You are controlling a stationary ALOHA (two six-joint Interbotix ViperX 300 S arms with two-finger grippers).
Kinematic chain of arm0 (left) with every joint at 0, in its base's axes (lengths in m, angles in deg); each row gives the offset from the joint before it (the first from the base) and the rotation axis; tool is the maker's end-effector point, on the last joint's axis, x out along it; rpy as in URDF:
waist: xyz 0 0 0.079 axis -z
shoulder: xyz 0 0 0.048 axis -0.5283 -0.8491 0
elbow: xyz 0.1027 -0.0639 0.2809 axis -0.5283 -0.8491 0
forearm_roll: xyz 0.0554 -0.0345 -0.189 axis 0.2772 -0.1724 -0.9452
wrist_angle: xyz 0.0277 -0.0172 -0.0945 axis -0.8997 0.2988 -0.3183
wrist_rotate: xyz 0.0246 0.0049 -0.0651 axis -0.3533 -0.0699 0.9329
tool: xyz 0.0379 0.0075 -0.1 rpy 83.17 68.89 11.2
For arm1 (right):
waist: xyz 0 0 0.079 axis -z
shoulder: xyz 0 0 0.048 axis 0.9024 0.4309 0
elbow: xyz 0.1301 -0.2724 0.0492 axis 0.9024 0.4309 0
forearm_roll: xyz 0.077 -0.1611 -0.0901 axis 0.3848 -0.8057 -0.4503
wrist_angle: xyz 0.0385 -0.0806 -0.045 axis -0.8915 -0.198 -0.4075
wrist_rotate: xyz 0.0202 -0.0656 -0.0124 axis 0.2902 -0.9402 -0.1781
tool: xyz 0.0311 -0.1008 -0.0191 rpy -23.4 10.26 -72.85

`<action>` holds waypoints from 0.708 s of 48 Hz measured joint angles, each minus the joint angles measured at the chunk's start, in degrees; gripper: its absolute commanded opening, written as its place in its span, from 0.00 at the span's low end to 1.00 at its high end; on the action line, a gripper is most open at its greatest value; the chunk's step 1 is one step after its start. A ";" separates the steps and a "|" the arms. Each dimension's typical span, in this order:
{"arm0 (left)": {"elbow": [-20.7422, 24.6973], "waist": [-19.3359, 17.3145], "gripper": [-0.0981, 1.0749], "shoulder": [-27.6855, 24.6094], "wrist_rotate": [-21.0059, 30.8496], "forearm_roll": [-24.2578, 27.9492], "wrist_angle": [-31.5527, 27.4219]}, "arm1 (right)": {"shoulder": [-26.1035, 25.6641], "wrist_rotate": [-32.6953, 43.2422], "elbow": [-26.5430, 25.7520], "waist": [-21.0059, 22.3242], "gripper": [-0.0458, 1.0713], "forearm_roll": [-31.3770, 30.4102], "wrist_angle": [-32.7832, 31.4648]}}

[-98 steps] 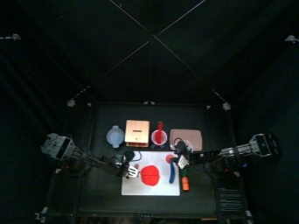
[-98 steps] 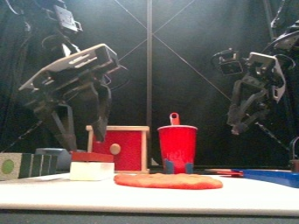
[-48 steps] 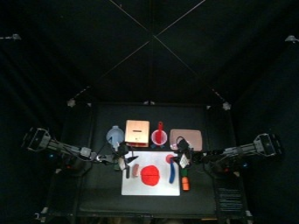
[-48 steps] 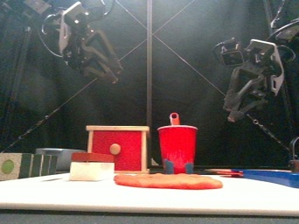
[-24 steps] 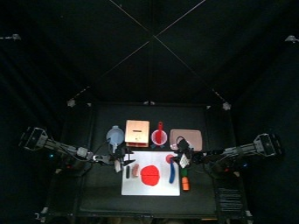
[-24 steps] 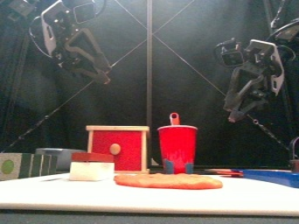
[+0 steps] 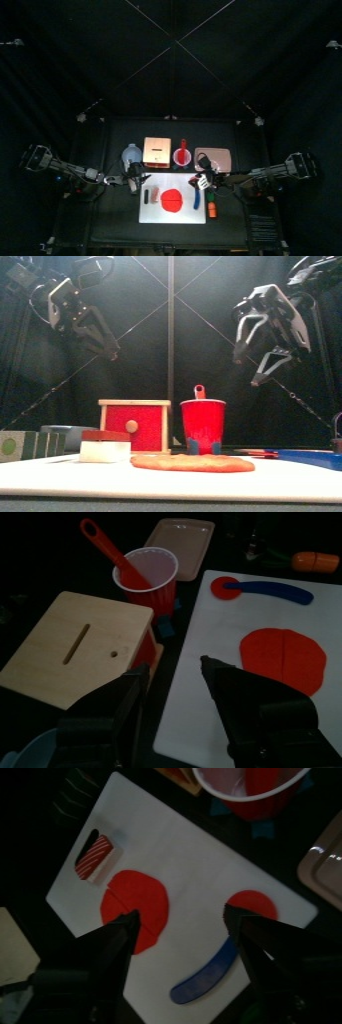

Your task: Grab salmon sushi

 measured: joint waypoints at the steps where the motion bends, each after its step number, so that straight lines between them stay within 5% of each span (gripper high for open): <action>1: -0.26 -0.18 0.80 0.44 0.00 0.09 0.00 | 0.35 0.00 -0.53 0.00 0.98 0.70 0.00; 24: -4.22 -2.55 0.80 3.25 0.09 1.41 -1.05 | 19.25 0.18 -17.31 1.32 0.97 19.60 -2.90; 34: -4.92 -3.16 0.80 3.52 0.53 1.58 -3.34 | 29.09 0.26 -27.95 1.41 0.97 22.15 -7.65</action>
